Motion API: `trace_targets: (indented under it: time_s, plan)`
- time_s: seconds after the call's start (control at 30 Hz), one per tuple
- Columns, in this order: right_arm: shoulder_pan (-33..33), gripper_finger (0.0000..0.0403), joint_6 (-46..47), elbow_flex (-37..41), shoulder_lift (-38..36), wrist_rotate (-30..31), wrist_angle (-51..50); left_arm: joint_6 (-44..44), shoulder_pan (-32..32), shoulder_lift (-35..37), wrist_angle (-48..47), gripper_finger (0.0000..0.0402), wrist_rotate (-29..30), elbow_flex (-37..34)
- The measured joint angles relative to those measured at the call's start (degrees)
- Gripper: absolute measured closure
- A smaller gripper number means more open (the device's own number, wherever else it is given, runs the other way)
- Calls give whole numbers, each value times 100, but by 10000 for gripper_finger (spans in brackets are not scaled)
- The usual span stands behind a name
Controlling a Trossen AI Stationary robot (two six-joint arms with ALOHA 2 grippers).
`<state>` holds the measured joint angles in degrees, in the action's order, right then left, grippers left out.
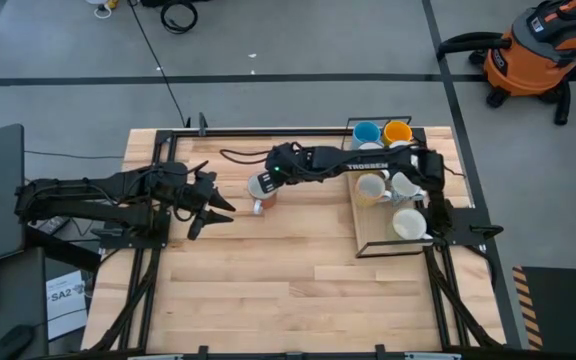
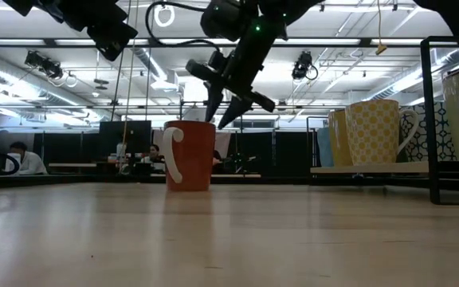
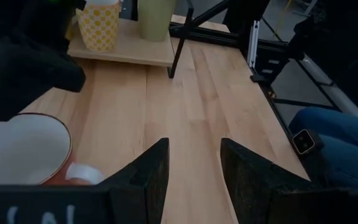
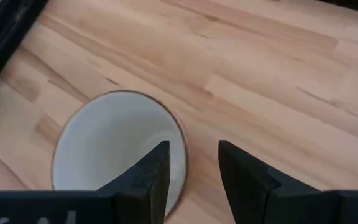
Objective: Place coffee mugs
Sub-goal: Put the brown mug on the shelf
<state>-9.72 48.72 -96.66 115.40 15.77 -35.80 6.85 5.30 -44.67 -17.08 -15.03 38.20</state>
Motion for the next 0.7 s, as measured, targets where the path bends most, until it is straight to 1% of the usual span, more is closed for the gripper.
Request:
trace_targets:
  time_s: [0.13, 0.37, 0.47, 0.57, 0.7]
  plan:
    - [32, 261, 164, -4, 133, -145, 16, 0, 0, -1, -26, 251, 0, 0]
    - [27, 261, 234, -7, 464, -788, 130, 2, -2, -2, -35, 251, -2, 0]
    - [33, 266, 229, 4, 544, -816, 107, 2, -2, -2, -35, 251, 0, 0]
    - [35, 285, 216, 4, 544, -826, 131, 2, -2, -2, -33, 251, 0, 0]
    - [31, 330, 29, 2, 544, -876, 82, 2, -2, -2, -35, 251, 0, 0]
